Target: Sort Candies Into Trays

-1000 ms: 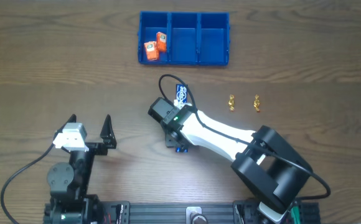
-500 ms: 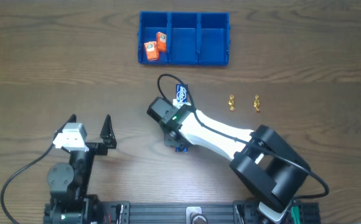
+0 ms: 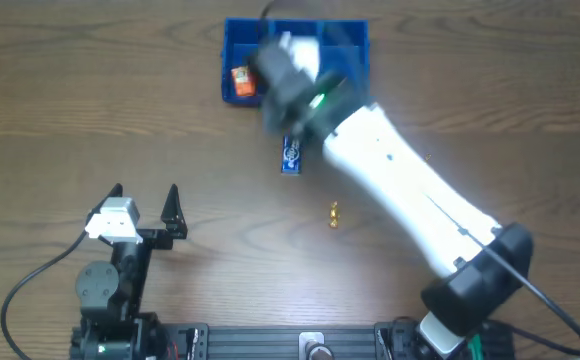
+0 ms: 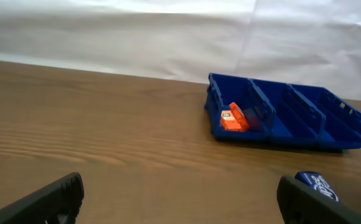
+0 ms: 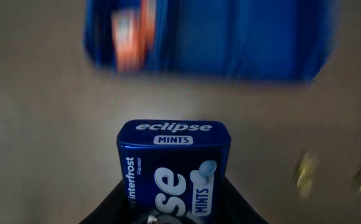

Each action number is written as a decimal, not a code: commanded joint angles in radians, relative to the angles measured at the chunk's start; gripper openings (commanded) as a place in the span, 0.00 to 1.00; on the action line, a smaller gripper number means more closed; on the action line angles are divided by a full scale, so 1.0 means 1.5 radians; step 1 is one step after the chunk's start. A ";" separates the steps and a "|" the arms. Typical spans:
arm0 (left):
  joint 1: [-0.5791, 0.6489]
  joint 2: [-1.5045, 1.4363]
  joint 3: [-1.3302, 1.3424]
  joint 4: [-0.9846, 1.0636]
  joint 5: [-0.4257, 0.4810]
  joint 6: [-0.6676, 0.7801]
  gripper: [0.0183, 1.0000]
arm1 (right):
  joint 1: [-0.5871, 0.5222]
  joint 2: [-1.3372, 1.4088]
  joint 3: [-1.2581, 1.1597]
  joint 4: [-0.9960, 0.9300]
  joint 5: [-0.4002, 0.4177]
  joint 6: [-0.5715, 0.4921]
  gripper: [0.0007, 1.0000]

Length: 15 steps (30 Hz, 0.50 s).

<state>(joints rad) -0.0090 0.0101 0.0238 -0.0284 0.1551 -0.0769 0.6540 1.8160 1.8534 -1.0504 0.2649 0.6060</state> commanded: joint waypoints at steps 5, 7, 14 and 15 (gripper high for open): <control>0.003 -0.004 -0.012 -0.023 0.012 0.007 1.00 | -0.094 0.199 0.152 0.133 -0.004 -0.130 0.17; 0.003 -0.004 -0.012 -0.023 0.012 0.007 1.00 | -0.099 0.226 0.152 0.155 -0.005 -0.130 0.21; 0.003 -0.004 -0.012 -0.023 0.012 0.007 1.00 | -0.107 0.297 0.152 0.187 -0.005 -0.131 0.21; 0.003 -0.004 -0.012 -0.023 0.012 0.007 1.00 | -0.108 0.298 0.152 0.190 -0.005 -0.131 0.21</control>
<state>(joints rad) -0.0090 0.0101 0.0238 -0.0288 0.1551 -0.0772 0.5037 2.2711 2.0670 -0.7834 0.2523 0.4274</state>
